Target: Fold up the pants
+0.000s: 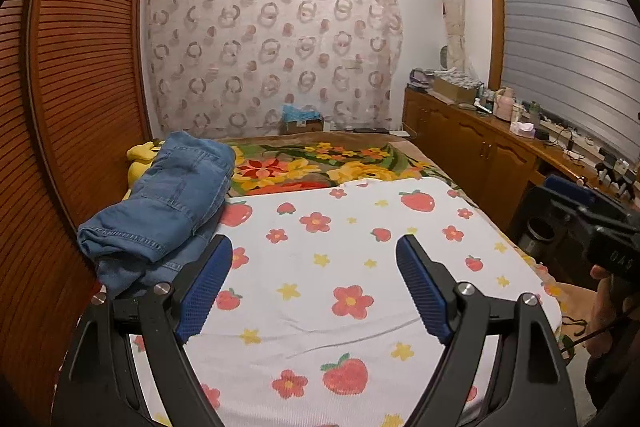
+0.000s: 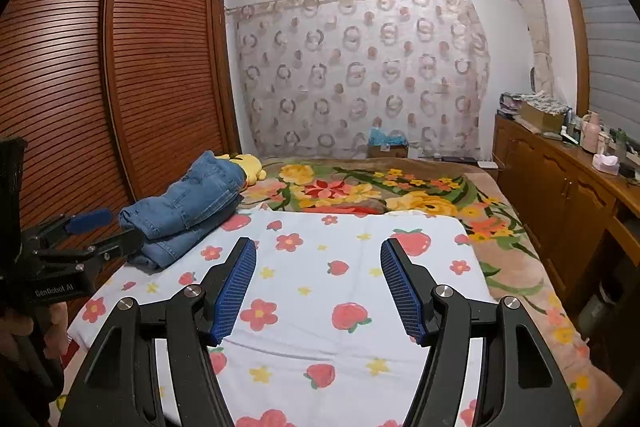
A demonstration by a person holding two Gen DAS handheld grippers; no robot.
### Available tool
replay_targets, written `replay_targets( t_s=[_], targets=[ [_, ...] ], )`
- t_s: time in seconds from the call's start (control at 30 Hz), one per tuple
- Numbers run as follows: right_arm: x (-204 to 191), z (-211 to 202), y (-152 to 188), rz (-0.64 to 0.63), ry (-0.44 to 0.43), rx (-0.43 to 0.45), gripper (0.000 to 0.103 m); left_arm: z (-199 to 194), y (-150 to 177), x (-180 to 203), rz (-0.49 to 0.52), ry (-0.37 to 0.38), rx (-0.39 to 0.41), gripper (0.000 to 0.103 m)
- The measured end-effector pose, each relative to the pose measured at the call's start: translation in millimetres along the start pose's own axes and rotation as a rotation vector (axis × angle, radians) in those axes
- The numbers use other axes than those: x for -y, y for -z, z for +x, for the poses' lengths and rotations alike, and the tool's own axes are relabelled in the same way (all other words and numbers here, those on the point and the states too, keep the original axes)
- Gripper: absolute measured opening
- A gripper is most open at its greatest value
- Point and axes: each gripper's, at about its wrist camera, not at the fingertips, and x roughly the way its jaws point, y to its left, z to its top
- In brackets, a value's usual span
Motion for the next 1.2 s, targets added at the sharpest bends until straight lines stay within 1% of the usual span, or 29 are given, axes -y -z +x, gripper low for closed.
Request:
replay_targets(
  t_s=[0.27, 0.77, 1.2],
  targets=[
    [0.8, -0.8, 1.6, 0.008, 0.018, 0.004, 0.067, -3.3, 5.4, 1.6, 0.001, -0.012, -0.001, 0.084],
    [5.6, 1.9, 2.5, 0.003, 0.02, 0.006, 0.067, -10.6, 14.3, -0.7, -0.019, -0.022, 0.002, 0.084],
    [7.2, 4.2, 3.1, 0.002, 0.016, 0.004, 0.067, -9.8, 11.9, -2.5, -0.023, -0.026, 0.002, 0.084]
  ],
)
